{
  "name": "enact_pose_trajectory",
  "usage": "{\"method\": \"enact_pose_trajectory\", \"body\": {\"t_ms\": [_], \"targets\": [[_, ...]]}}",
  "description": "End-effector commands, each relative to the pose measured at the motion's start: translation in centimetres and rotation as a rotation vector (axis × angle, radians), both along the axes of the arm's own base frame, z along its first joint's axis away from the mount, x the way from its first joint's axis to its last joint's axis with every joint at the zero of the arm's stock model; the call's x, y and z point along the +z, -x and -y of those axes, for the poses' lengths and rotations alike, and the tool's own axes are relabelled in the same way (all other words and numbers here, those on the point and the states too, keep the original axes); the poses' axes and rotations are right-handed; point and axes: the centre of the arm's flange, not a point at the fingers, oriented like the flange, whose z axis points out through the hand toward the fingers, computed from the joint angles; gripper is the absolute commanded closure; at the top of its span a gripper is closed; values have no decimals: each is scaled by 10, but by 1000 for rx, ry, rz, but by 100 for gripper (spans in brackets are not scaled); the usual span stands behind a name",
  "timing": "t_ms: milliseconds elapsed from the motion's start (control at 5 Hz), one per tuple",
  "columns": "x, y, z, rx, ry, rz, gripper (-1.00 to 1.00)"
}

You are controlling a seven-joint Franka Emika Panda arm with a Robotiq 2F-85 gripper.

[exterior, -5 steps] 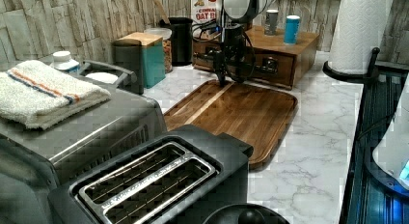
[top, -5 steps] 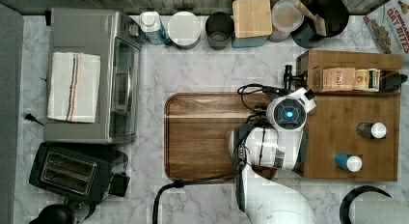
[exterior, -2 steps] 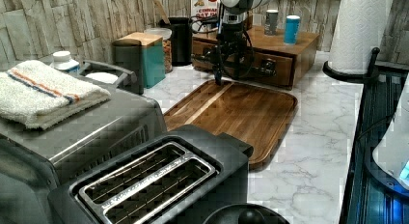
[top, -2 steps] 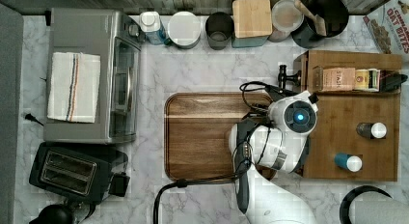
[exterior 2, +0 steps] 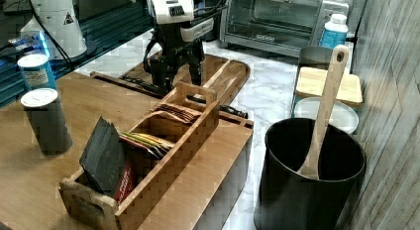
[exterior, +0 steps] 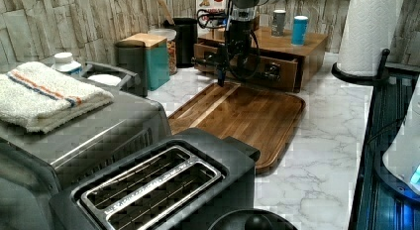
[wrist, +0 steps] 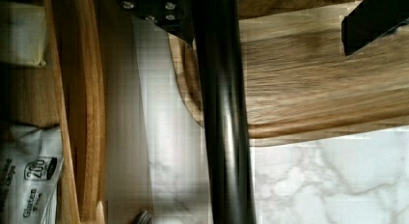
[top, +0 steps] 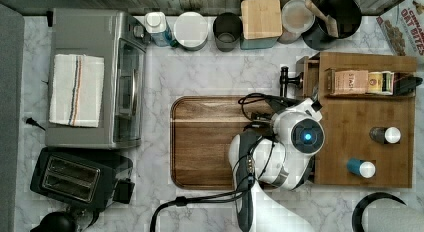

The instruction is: Open the drawer.

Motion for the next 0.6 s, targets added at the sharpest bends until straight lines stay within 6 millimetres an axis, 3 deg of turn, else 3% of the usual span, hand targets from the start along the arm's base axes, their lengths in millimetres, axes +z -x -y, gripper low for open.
{"method": "enact_pose_trajectory", "body": {"t_ms": [200, 600], "targets": [[5, 11, -157, 242, -56, 29, -100], [5, -2, -223, 261, -122, 7, -100]]}}
